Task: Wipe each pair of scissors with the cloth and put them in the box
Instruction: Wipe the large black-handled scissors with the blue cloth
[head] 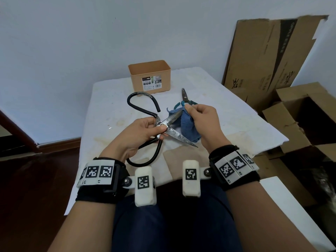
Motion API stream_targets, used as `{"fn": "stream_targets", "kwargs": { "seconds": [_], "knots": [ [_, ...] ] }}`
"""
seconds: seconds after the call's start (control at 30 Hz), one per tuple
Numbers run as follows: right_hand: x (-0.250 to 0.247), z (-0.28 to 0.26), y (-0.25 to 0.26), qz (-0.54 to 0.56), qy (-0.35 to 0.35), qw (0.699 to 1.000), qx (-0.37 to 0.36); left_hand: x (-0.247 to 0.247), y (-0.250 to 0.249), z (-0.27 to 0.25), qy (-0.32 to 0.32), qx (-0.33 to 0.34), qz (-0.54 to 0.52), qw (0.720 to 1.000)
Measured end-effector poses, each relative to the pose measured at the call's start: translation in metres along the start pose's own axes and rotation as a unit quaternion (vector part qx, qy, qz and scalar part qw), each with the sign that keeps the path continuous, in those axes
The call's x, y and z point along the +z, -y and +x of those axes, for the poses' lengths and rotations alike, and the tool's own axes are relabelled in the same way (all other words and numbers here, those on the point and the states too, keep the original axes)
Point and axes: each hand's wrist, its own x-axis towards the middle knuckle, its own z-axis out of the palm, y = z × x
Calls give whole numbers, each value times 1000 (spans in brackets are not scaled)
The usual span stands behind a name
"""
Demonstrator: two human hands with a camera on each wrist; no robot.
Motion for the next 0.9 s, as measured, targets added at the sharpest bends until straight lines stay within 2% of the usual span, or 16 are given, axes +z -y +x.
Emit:
{"fn": "stream_targets", "kwargs": {
  "seconds": [0.27,0.5,0.73,0.83,0.9],
  "knots": [
    [-5,3,-2,-4,-33,999,22,-6,3,0,-3,-10,23,1000],
    [-20,14,0,19,-122,992,9,-12,2,-4,-23,-9,18,1000],
    [-14,9,-1,81,-99,992,8,-8,-3,1,-50,-9,26,998],
    [-13,5,8,106,-100,989,-22,-8,-4,0,-56,-12,33,998],
    [-13,2,17,80,-117,988,-64,-8,-5,0,-60,-11,44,997]
  ]
}}
